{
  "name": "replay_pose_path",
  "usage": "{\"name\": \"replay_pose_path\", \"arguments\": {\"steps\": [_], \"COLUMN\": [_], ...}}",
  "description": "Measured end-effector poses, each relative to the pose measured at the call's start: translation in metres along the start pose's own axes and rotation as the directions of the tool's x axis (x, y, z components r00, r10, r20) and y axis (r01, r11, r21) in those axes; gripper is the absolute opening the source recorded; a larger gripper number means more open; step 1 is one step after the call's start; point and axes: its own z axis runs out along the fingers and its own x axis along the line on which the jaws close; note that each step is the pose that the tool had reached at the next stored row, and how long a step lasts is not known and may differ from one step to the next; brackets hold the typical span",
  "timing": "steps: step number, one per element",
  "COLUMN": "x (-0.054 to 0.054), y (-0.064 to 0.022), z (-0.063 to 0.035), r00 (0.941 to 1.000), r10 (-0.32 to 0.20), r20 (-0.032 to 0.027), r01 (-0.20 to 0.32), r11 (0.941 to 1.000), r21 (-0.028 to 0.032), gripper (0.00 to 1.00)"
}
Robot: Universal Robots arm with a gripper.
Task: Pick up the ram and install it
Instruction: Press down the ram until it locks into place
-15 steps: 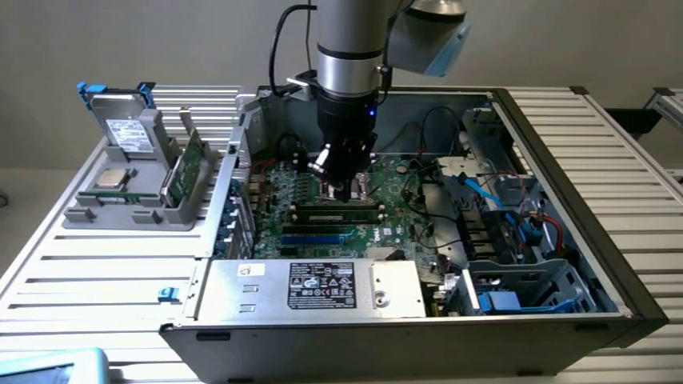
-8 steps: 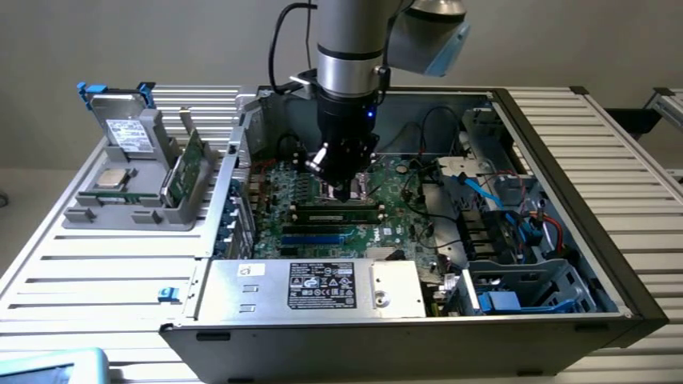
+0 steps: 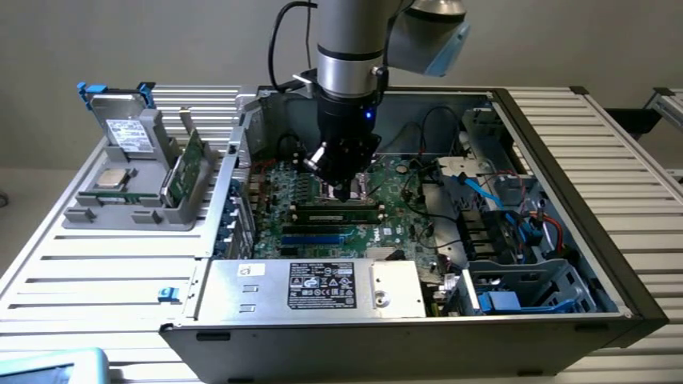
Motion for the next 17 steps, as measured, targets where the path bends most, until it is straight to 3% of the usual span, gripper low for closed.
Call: {"name": "replay_pose_path", "arguments": {"steps": [6, 14, 17], "x": [0.0001, 0.0001, 0.0], "y": [0.0, 0.0, 0.0], "z": [-0.0001, -0.0001, 0.0], "r00": [0.9982, 0.9922, 0.9879], "r10": [0.06, 0.124, 0.155], "r20": [0.0029, 0.001, 0.0044], "r01": [-0.06, -0.124, -0.155], "r11": [0.9982, 0.992, 0.9876], "r21": [0.0038, 0.0235, 0.0251], "gripper": [0.11, 0.11, 0.11]}}
